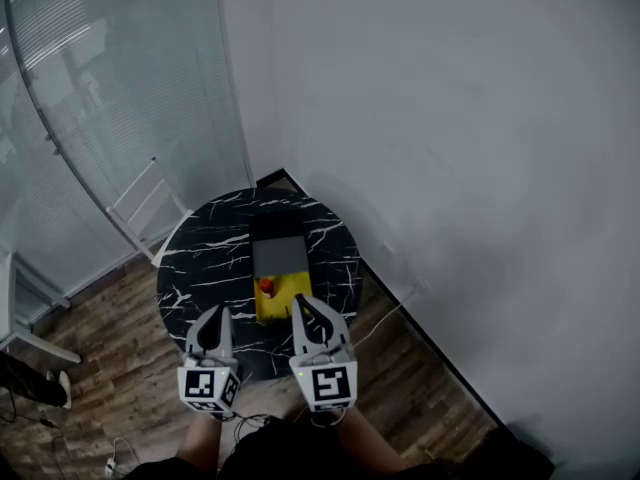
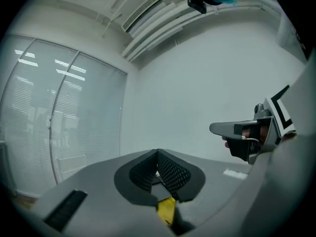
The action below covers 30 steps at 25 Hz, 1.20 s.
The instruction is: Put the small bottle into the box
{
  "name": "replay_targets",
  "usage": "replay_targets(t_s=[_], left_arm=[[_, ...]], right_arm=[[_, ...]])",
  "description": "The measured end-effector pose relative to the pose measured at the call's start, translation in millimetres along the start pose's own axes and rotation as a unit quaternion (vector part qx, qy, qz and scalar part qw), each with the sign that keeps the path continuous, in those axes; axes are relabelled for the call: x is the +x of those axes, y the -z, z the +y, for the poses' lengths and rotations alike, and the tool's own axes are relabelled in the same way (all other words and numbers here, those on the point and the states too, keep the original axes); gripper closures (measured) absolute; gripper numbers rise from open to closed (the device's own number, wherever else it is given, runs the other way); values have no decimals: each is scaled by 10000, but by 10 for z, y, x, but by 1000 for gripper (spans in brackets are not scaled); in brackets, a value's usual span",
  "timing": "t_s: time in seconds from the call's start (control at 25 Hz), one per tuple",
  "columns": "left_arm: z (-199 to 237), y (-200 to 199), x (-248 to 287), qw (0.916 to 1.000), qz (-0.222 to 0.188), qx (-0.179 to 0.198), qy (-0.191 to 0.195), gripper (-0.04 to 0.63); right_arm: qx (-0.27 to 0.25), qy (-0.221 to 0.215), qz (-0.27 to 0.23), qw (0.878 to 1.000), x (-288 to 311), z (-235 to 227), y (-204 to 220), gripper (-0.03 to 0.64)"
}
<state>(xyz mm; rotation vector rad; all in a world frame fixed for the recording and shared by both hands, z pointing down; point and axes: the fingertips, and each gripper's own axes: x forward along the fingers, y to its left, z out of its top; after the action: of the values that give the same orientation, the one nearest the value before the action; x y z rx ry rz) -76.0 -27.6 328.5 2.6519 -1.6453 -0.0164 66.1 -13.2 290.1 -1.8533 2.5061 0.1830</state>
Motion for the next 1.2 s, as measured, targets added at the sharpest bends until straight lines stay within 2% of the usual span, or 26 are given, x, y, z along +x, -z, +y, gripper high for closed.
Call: replay_targets(t_s=[0.92, 1.2], left_arm=[[-117, -20, 9, 9999, -16, -52, 102, 597], [-130, -12, 43, 9998, -61, 41, 160, 597]], right_arm=[[-120, 29, 90, 9999, -73, -52, 48, 623], [-133, -3, 147, 9998, -43, -71, 53, 623]])
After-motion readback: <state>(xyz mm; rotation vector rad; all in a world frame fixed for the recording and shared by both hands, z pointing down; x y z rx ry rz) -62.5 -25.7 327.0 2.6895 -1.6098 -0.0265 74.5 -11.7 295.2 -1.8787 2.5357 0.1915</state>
